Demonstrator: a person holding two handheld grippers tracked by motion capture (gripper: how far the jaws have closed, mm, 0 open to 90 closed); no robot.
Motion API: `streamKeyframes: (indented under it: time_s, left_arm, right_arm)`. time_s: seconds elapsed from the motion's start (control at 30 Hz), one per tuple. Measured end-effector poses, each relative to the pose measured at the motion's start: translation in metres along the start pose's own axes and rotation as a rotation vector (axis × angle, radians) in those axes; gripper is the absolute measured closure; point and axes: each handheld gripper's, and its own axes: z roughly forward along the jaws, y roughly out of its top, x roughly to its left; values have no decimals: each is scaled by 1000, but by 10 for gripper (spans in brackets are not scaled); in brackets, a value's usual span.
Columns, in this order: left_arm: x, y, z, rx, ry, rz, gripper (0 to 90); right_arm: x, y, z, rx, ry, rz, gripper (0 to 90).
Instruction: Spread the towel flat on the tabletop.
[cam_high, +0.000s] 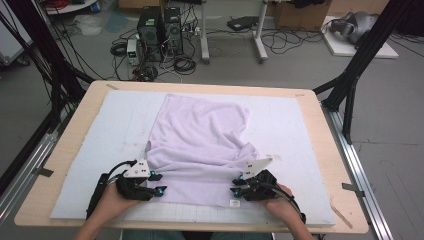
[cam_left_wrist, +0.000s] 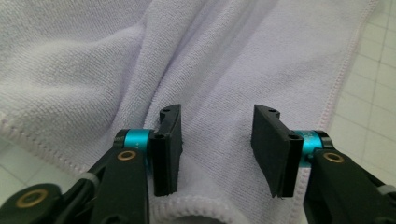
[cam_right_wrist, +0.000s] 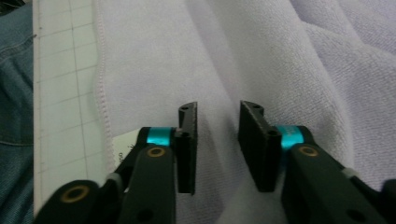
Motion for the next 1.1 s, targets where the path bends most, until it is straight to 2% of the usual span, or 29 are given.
streamKeyframes:
  time_s: [0.2, 0.37, 0.47, 0.53, 0.63, 0.77, 0.87, 0.97, 1.0, 1.07, 1.1]
  left_arm:
    - [3, -2, 0, -18, 21, -20, 727]
    - [2, 0, 0, -15, 25, -4, 848]
    - [0, 1, 0, -8, 31, 5, 867]
    - [-1, 2, -2, -10, 21, 1, 872]
    - [-5, 4, -9, -33, 18, 5, 874]
    - [-18, 15, -32, -76, 20, 26, 874]
    - [-33, 22, -54, -90, 19, 58, 874]
    - [-47, 25, -77, -108, 14, 61, 875]
    - [-53, 25, -86, -117, -1, 62, 875]
    - [-66, 26, -104, -144, -77, 75, 866]
    - [-69, 26, -108, -153, -87, 77, 808]
  right_arm:
    - [-1, 0, 1, -7, 41, 19, 847]
    - [-3, 0, 2, -8, 53, 9, 871]
    - [-2, 2, 1, -1, 51, 1, 875]
    - [0, 4, -1, 1, 38, -13, 876]
    - [2, 7, -8, -25, 44, -19, 876]
    - [9, 15, -25, -75, 52, -31, 876]
    - [23, 21, -42, -106, 62, -53, 876]
    - [42, 25, -61, -122, 83, -88, 876]
    - [49, 26, -69, -129, 98, -97, 876]
    - [63, 29, -86, -178, 172, -122, 863]
    - [70, 31, -95, -198, 192, -139, 810]
